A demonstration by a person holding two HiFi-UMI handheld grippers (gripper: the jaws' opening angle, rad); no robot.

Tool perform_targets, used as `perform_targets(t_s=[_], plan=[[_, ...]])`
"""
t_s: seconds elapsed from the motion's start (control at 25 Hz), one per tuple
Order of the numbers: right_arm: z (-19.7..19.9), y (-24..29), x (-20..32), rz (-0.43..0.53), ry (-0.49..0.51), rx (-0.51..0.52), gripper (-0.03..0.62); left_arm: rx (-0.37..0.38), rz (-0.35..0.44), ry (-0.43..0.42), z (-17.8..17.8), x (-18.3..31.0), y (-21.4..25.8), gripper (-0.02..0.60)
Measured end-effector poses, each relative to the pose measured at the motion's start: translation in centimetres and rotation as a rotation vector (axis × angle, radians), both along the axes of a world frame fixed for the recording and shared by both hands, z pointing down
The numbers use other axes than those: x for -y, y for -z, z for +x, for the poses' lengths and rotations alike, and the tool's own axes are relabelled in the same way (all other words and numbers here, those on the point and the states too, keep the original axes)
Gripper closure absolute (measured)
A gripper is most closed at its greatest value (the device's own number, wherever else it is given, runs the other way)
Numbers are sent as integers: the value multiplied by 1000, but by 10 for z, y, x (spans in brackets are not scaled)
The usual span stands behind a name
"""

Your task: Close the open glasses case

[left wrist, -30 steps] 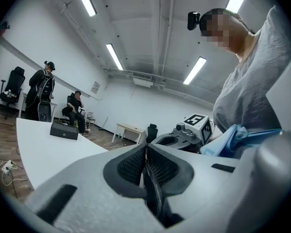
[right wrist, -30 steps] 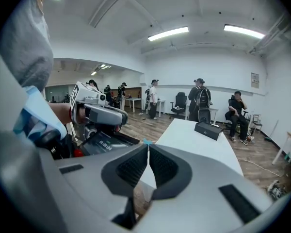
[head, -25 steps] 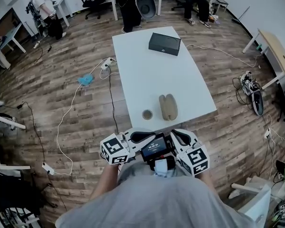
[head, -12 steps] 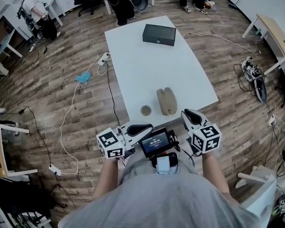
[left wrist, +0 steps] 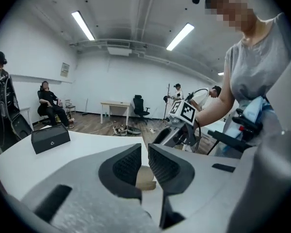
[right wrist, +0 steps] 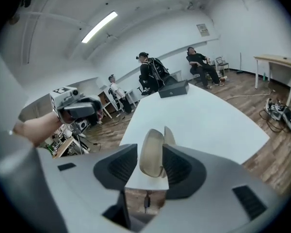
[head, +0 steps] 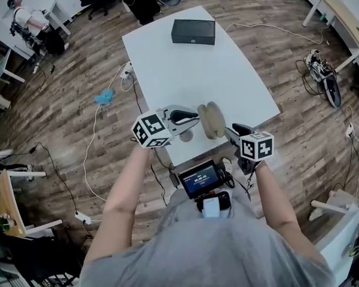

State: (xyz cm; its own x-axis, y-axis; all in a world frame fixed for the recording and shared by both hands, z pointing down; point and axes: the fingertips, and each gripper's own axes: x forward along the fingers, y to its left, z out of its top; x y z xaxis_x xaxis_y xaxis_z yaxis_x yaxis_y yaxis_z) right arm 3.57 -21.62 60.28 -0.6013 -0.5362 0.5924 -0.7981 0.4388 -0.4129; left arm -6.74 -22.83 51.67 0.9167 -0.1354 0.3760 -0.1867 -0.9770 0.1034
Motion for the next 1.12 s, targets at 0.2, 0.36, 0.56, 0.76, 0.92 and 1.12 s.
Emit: perform_targets(t_s=[0.2,0.36,0.56,0.76,0.92,1.12], plan=[[2,-49,13,-86,-8,-133,454,58,-55,-15,33,41,-29,437],[6,-81,12,-173,-27,-229,454,128,-90,-5,38,54,-58,439],[10,-102,8,-230,-14,-307,456,146,-117,57,26,64,-70,439],[19,-104,19,-155,81,-449,509,151,-138,118,5,65,-78,439],[21,-91,46,99,328,-698,533,160,-160,152,-7,55,-87,439],[13,-82,72,436,539,-913,540,166,-189,201,-12,47,-106,439]])
